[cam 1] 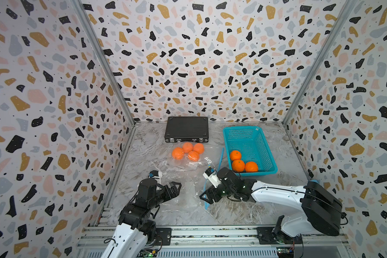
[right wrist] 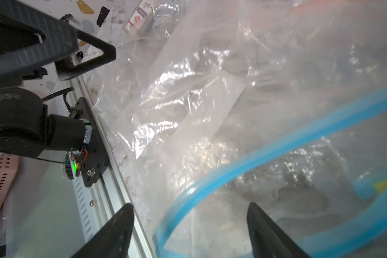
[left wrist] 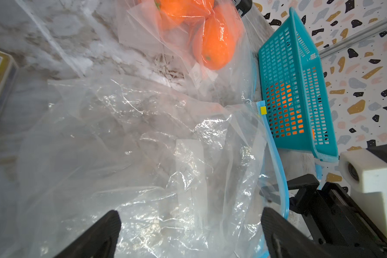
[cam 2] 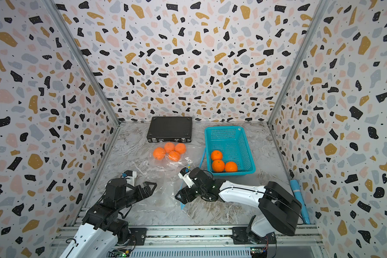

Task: Open the zip-top bag and take out the orange
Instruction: Adjust the zipper food storage bag at the center of the board.

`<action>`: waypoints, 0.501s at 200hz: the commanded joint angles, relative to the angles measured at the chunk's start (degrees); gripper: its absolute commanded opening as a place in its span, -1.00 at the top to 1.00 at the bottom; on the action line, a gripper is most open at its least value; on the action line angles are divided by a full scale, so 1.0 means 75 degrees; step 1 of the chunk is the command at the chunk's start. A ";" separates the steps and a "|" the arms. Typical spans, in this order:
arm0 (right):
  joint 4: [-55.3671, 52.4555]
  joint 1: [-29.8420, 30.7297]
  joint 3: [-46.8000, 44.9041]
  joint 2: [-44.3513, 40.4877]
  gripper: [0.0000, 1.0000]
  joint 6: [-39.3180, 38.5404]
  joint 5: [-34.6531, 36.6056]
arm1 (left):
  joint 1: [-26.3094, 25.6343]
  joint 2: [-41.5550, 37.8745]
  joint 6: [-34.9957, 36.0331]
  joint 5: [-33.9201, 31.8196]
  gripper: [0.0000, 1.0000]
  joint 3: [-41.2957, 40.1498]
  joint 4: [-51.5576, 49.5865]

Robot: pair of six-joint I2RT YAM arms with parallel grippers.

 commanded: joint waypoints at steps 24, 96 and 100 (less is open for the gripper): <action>-0.0520 -0.0002 0.0855 0.0904 0.04 -0.0178 0.0635 | -0.1487 0.2250 -0.0343 -0.1146 -1.00 -0.0559 0.2216; -0.1354 -0.0236 -0.0328 0.0060 0.99 0.0047 0.1600 | -0.2123 0.3777 -0.0421 -0.3484 -0.83 -0.0656 0.2150; -0.1468 -0.0247 -0.0394 -0.0013 0.99 0.0049 0.1663 | -0.2123 0.3768 -0.0481 -0.3533 -0.83 -0.0693 0.2170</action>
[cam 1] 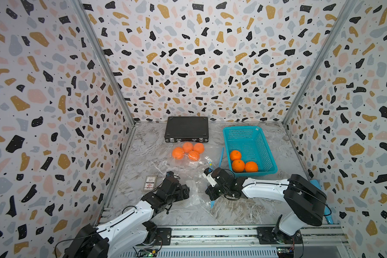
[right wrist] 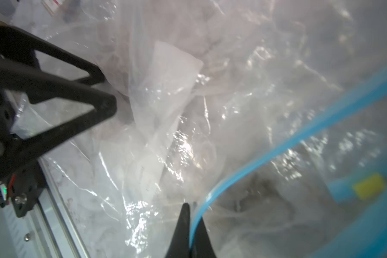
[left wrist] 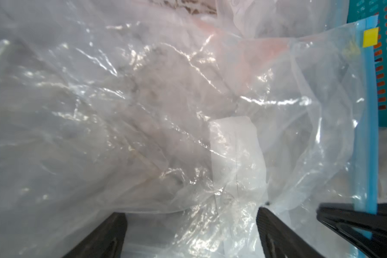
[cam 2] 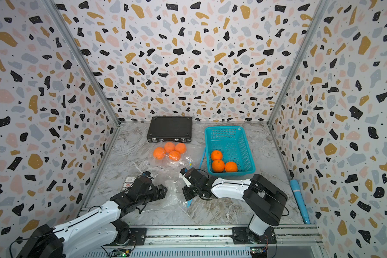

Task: Open the zip-top bag and take out the orange
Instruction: Adjust the zipper food storage bag at the center of the board.

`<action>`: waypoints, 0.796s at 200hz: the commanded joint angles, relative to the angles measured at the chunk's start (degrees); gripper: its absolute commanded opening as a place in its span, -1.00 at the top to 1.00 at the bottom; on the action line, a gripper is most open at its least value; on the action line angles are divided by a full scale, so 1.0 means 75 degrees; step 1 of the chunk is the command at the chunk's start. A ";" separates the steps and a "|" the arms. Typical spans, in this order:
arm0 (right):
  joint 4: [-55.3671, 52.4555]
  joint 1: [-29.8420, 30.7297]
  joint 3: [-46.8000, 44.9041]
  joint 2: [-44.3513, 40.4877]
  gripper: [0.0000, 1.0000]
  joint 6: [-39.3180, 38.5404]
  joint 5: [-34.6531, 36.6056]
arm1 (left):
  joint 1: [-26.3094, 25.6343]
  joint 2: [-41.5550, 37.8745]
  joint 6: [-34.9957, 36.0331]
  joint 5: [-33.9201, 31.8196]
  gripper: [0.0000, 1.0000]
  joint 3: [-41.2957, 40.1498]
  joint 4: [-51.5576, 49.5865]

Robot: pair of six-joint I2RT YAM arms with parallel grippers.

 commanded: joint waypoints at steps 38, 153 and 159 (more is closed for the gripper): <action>-0.1029 -0.0138 -0.1195 -0.1266 1.00 0.0341 0.0806 | -0.0005 -0.0120 -0.0178 -0.1408 -0.80 -0.0277 -0.0357; -0.3790 0.0331 -0.0418 -0.3216 -0.25 0.0682 0.1456 | -0.0040 -0.2293 0.0535 -0.0791 -0.76 0.1956 -0.2276; -0.4113 0.0331 -0.0242 -0.3384 -0.30 0.0648 0.1708 | -0.0046 -0.2038 0.0602 -0.0545 -0.76 0.1991 -0.1895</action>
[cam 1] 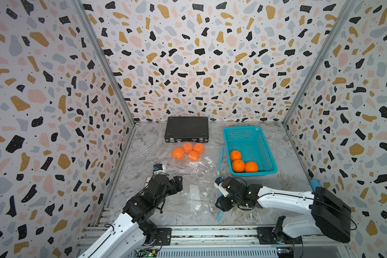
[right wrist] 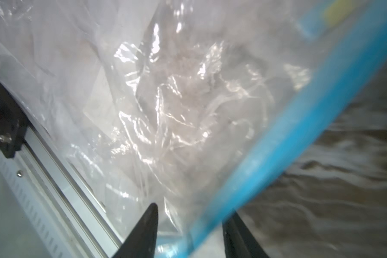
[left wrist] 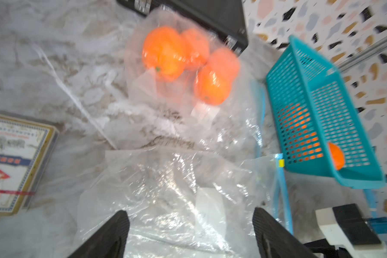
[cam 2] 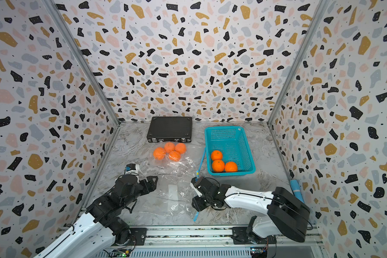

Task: Open the zip-top bag and take out the orange
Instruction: Adjust the zipper food storage bag at the center of the board.

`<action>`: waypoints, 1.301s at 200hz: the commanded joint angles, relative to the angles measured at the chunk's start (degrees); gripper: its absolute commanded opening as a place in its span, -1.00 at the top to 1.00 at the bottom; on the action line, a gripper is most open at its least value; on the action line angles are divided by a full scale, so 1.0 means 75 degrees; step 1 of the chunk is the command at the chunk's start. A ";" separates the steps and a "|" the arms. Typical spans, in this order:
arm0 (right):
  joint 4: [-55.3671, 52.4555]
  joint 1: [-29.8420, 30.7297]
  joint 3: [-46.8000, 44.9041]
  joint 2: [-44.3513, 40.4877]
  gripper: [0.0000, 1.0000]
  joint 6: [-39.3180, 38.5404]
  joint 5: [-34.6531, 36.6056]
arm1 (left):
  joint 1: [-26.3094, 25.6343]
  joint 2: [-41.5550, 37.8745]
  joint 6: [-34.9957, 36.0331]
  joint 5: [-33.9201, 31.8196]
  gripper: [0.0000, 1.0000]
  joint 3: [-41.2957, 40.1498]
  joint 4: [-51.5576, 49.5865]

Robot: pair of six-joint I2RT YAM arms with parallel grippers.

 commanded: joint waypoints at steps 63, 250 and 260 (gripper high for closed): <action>-0.0507 -0.0448 0.2814 0.1179 -0.32 -0.1321 0.0837 | -0.0072 0.3566 0.0573 0.0661 -0.63 0.0194 0.3763; 0.0782 -0.0499 0.2669 0.3445 -0.13 -0.0790 0.1149 | 0.0174 0.3683 0.0370 0.0865 -0.50 -0.0984 0.3908; 0.0776 -0.0499 0.2619 0.3096 -0.15 -0.0779 0.1086 | 0.0173 0.3074 0.0460 0.0807 -0.52 -0.0726 0.3197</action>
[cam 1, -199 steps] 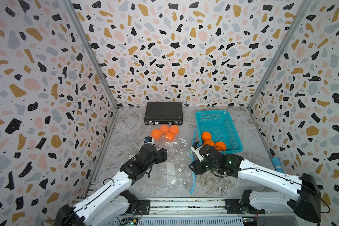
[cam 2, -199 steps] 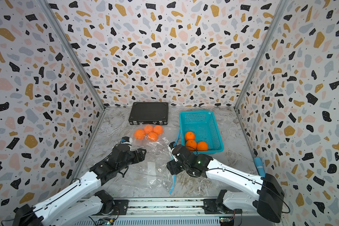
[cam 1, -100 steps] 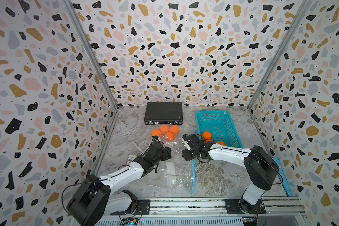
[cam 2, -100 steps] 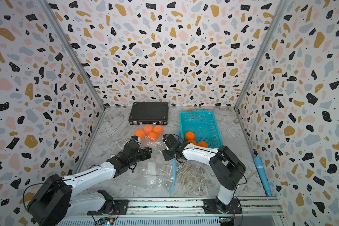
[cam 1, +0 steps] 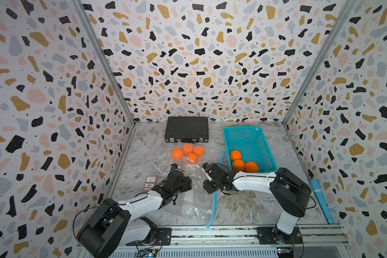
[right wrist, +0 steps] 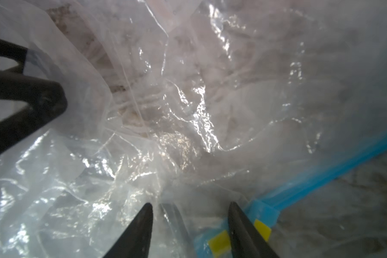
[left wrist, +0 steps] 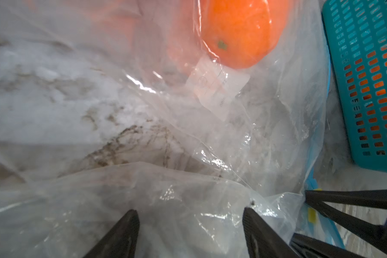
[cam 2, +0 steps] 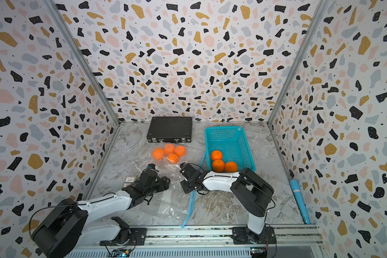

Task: Open the zip-top bag and take out the orange
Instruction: Adjust the zipper food storage bag at the center of the board, then pick up the zipper food storage bag at the center of the board.

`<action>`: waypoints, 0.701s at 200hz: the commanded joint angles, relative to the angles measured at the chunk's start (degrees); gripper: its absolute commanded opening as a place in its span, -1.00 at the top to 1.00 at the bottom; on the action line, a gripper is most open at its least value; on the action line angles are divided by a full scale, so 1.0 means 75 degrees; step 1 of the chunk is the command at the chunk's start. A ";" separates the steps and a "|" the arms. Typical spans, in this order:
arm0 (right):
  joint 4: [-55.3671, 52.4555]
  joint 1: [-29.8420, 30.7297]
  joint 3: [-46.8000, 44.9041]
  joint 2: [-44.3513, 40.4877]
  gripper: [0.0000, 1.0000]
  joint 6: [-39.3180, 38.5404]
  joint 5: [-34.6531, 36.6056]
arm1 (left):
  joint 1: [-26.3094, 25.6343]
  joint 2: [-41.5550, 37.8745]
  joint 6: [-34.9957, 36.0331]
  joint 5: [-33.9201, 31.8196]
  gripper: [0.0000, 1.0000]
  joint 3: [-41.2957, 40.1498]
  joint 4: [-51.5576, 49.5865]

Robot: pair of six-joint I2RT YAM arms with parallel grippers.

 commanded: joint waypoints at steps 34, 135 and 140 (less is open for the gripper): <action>-0.0708 -0.0124 -0.0003 -0.1927 -0.38 -0.0110 0.0510 | 0.0045 -0.2000 0.0344 0.0116 -0.73 0.1391 -0.2153; -0.0636 -0.1095 0.0975 -0.0183 -0.44 -0.0252 0.0611 | 0.0503 0.0808 0.0473 0.0914 -0.99 0.2272 -0.1145; -0.0611 -0.1112 0.1004 -0.0118 -0.44 -0.0260 0.0584 | 0.0512 0.0888 0.0516 0.0833 -0.99 0.2311 -0.1181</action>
